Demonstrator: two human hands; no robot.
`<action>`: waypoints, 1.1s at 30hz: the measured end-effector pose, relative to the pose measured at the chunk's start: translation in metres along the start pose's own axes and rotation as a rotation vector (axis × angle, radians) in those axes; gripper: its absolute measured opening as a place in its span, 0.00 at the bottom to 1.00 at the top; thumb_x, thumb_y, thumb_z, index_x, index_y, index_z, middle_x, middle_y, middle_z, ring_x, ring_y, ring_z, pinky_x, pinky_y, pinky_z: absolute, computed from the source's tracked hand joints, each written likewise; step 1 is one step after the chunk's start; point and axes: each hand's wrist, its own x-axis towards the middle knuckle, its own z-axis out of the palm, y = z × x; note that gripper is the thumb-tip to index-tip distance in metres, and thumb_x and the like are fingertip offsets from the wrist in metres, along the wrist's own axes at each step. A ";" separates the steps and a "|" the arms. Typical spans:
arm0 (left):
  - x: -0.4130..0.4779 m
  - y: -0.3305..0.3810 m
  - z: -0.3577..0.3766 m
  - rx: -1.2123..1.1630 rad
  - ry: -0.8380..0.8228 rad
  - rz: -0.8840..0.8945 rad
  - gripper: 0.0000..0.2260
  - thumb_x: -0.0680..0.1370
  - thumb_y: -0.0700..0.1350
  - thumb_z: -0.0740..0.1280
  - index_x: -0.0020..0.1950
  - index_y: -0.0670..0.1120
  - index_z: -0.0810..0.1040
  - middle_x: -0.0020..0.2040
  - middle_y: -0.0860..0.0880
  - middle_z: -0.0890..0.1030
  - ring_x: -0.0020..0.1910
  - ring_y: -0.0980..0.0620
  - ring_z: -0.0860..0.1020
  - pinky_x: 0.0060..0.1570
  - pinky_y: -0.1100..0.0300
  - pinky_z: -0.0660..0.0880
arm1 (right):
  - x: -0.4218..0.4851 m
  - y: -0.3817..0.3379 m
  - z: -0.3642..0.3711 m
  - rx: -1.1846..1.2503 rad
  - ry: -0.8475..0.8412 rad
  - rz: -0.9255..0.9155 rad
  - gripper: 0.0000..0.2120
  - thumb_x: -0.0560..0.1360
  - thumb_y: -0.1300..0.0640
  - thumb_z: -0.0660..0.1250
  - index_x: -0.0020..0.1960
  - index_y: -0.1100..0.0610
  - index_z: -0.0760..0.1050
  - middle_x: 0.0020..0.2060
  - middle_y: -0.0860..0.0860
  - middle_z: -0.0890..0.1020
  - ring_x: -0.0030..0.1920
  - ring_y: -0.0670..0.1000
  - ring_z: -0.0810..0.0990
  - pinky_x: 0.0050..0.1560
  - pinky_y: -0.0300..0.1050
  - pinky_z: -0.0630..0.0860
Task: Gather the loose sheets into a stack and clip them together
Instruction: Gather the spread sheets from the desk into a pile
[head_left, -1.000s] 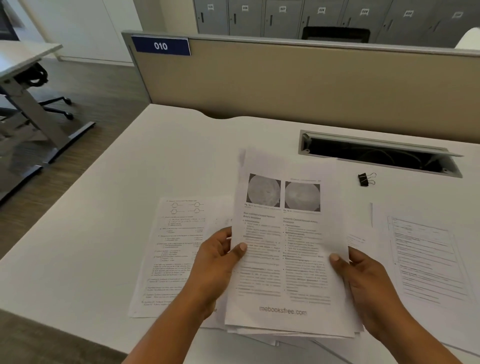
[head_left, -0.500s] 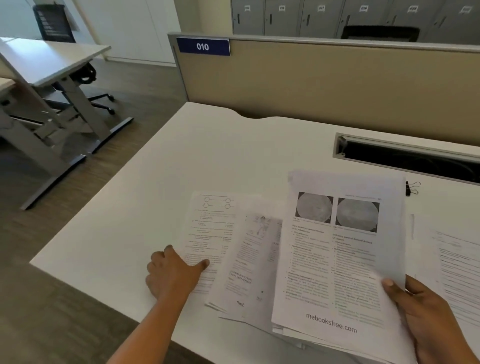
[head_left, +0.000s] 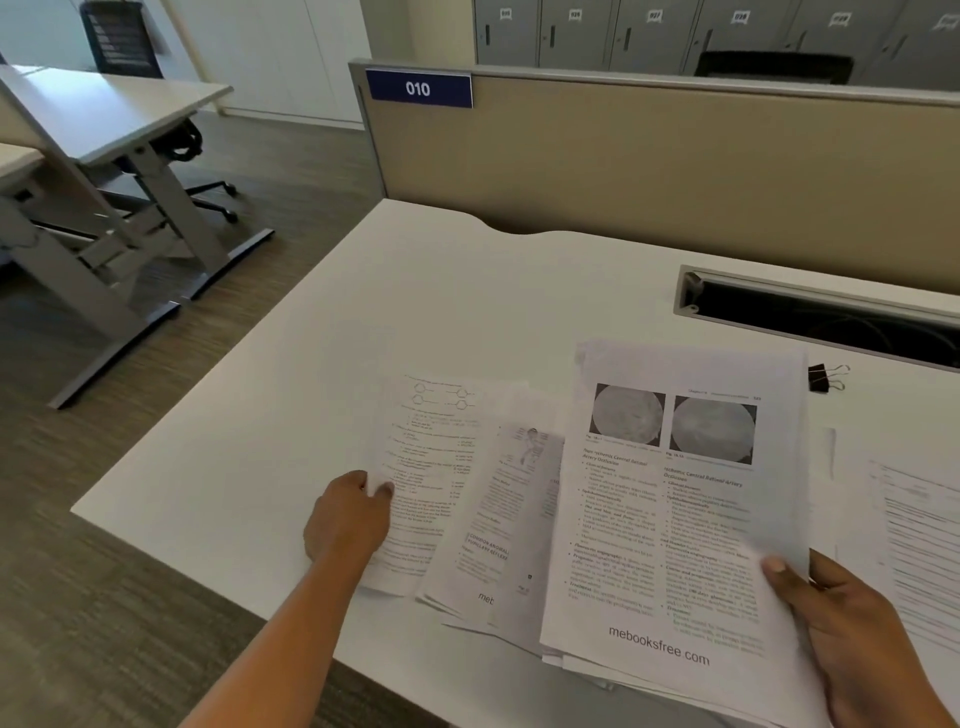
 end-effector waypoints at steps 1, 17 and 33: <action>0.001 -0.001 -0.004 -0.056 -0.009 0.020 0.11 0.80 0.52 0.66 0.42 0.48 0.80 0.39 0.49 0.84 0.37 0.48 0.82 0.42 0.52 0.80 | 0.001 0.000 -0.001 0.000 0.003 0.000 0.10 0.77 0.64 0.66 0.56 0.58 0.80 0.33 0.47 0.87 0.31 0.46 0.86 0.27 0.34 0.78; -0.083 0.030 -0.147 -0.692 0.125 0.199 0.07 0.81 0.53 0.66 0.50 0.57 0.84 0.46 0.49 0.88 0.43 0.44 0.86 0.47 0.41 0.83 | 0.006 0.005 -0.008 -0.037 0.019 0.037 0.07 0.77 0.64 0.67 0.52 0.56 0.81 0.35 0.49 0.88 0.32 0.48 0.86 0.29 0.37 0.81; -0.152 0.115 -0.031 -0.861 -0.396 0.250 0.07 0.81 0.44 0.67 0.48 0.49 0.86 0.44 0.51 0.89 0.42 0.48 0.88 0.46 0.48 0.84 | 0.002 -0.020 0.016 -0.078 -0.065 -0.026 0.08 0.76 0.63 0.69 0.51 0.55 0.85 0.44 0.56 0.88 0.41 0.59 0.87 0.37 0.48 0.81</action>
